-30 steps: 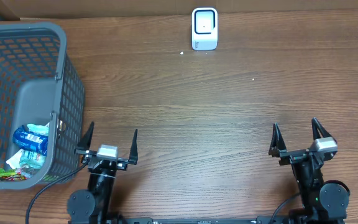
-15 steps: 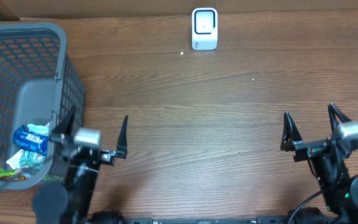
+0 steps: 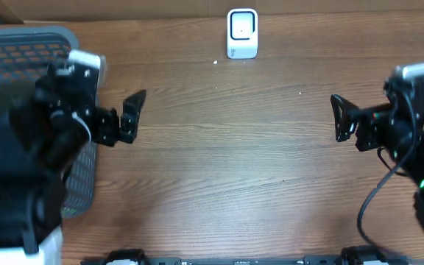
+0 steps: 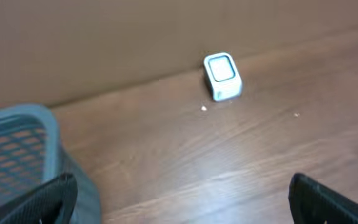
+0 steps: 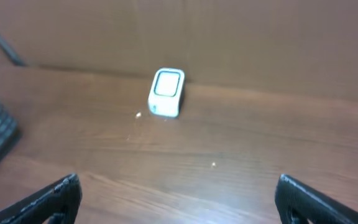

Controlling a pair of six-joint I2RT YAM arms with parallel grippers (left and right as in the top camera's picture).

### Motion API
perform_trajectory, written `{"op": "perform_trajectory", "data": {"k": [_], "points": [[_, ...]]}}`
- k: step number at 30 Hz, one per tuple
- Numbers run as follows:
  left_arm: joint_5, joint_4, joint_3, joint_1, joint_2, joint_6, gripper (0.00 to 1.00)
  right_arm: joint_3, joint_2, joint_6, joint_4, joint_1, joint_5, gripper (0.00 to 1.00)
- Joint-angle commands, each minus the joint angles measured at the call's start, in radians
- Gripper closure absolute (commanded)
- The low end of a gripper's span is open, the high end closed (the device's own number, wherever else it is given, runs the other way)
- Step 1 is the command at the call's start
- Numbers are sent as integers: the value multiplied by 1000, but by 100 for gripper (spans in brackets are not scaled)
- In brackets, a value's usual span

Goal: Scan the item barcode
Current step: 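Reach the left gripper into the basket and grasp the blue snack bar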

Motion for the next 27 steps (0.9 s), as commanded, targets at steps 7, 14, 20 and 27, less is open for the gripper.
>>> {"op": "perform_trajectory", "data": {"k": [7,14,20,27], "points": [[89,-272,144,3,272,-31,0,161,151,-2,-103,4,-132,0],[196,-301,146,4,381,-40,8,161,175,-2,-142,4,-230,0],[11,-286,259,53,390,-257,10,161,174,-2,-159,4,-271,0],[-106,-383,495,318,390,-428,4,161,175,-2,-165,4,-271,0]]}}
